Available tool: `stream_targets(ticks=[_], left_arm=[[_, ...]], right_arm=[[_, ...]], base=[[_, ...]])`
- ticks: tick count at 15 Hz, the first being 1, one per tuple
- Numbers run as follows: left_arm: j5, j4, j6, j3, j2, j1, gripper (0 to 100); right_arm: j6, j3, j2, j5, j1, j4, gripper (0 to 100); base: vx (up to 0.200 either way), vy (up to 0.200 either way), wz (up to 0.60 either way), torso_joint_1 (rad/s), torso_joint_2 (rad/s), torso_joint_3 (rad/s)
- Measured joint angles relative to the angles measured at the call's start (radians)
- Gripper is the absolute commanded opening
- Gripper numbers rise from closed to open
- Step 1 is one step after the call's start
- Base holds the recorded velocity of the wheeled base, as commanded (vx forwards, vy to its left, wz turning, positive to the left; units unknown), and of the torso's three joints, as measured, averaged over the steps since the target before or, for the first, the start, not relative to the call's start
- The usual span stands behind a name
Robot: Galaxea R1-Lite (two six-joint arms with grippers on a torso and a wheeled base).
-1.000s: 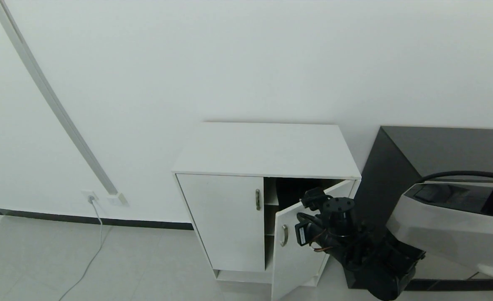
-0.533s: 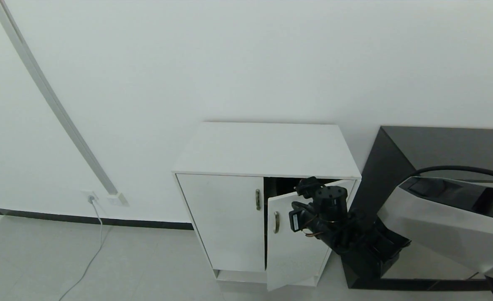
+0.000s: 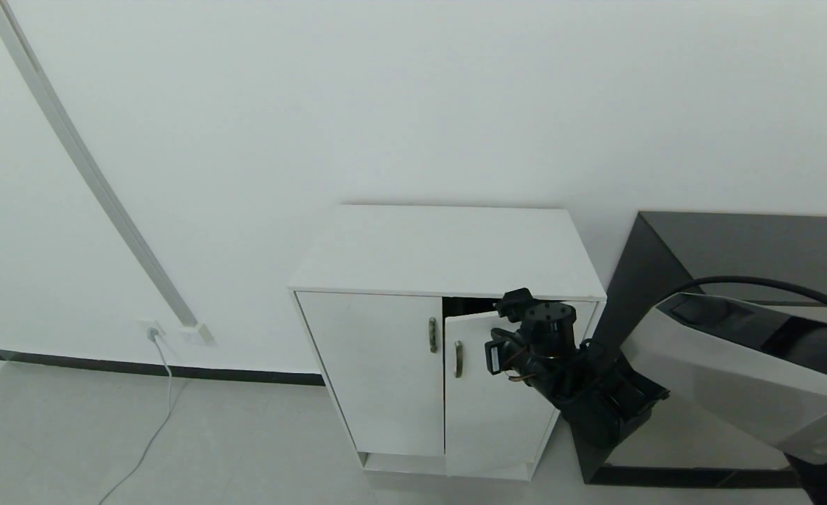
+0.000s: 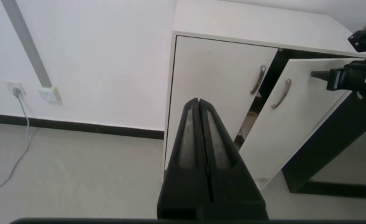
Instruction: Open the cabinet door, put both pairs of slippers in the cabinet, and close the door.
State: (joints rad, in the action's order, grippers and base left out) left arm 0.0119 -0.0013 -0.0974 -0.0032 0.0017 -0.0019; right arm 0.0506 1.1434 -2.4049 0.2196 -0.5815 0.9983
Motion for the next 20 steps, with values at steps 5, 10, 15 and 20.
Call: stream_targets(ticks=[5,10,15,20], left_arm=[[0.0,0.0,0.001,0.0,0.0,0.001,0],[0.0,0.0,0.001,0.0,0.0,0.0,0],[0.0,0.0,0.001,0.001,0.0,0.0,0],[0.0,0.0,0.001,0.0,0.0,0.0,0]], right_arm=[[-0.001,0.052,-0.035,0.0,0.013,-0.023,0],[-0.003,0.093,-0.054,0.001,0.018,-0.046,0],[-0.005,0.146,-0.07,0.003,0.024,-0.073,0],[-0.006,0.185,-0.092,0.003,0.029,-0.082,0]], base=[[0.0,0.0,0.0,0.0,0.0,0.0],[0.0,0.0,0.0,0.0,0.0,0.0],[0.0,0.0,0.0,0.0,0.0,0.0],[0.0,0.0,0.0,0.0,0.0,0.0]])
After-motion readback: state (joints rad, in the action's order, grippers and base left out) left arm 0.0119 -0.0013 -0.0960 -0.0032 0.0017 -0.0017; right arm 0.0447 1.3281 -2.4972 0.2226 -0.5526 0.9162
